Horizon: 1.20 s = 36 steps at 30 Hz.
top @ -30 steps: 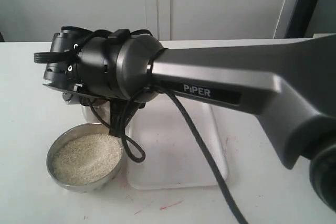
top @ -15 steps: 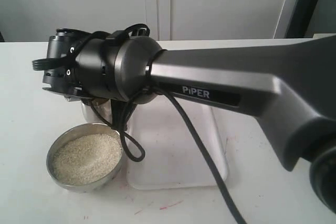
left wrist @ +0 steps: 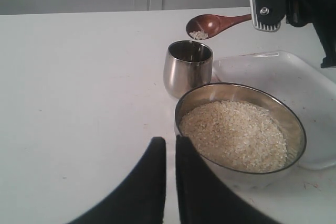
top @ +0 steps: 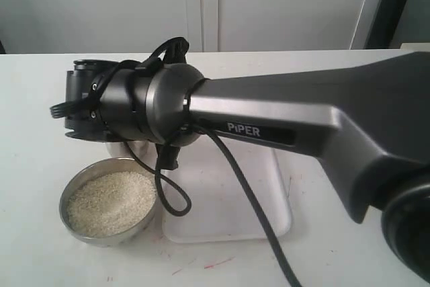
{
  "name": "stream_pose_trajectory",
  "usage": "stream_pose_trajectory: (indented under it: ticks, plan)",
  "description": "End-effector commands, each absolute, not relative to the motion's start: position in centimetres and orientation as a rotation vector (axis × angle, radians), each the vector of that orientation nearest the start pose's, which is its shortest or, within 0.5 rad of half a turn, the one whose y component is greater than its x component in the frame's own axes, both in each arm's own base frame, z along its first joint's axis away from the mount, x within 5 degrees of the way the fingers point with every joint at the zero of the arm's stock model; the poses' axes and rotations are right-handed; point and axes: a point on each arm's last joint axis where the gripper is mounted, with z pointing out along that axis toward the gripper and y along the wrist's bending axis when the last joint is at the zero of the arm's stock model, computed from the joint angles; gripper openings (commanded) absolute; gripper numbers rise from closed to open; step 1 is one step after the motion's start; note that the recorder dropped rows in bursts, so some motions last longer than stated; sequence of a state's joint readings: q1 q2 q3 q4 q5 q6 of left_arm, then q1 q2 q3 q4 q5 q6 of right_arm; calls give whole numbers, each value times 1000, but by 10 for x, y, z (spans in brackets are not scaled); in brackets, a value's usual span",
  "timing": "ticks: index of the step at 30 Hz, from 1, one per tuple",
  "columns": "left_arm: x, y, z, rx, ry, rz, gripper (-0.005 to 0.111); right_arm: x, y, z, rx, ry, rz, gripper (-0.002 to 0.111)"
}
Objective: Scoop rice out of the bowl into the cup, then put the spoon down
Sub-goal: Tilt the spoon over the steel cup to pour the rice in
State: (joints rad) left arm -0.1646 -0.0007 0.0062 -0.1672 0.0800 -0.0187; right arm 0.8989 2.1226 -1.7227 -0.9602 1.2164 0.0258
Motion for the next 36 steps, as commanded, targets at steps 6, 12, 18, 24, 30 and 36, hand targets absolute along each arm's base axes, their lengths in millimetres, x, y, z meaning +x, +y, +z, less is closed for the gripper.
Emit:
stream_pose_trajectory:
  ticks: [6,12,18,24,30,36]
  plan:
    - [55,-11,206,-8,1566,-299,14,330,301,233,-1420,2025,-1100,0]
    - [55,-11,206,-8,1566,-299,14,332,300,236,-1422,1988,-1135,0]
    - [55,-11,206,-8,1566,-299,14,333,300,238,-1439,1948,-1171,0]
    - [55,-11,206,-8,1566,-299,14,334,300,238,-1474,1924,-1192,0]
    - [55,-11,206,-8,1566,-299,14,335,300,240,-1488,1897,-1217,0]
    - [55,-11,206,-8,1566,-299,14,337,300,243,-1492,1849,-1261,0]
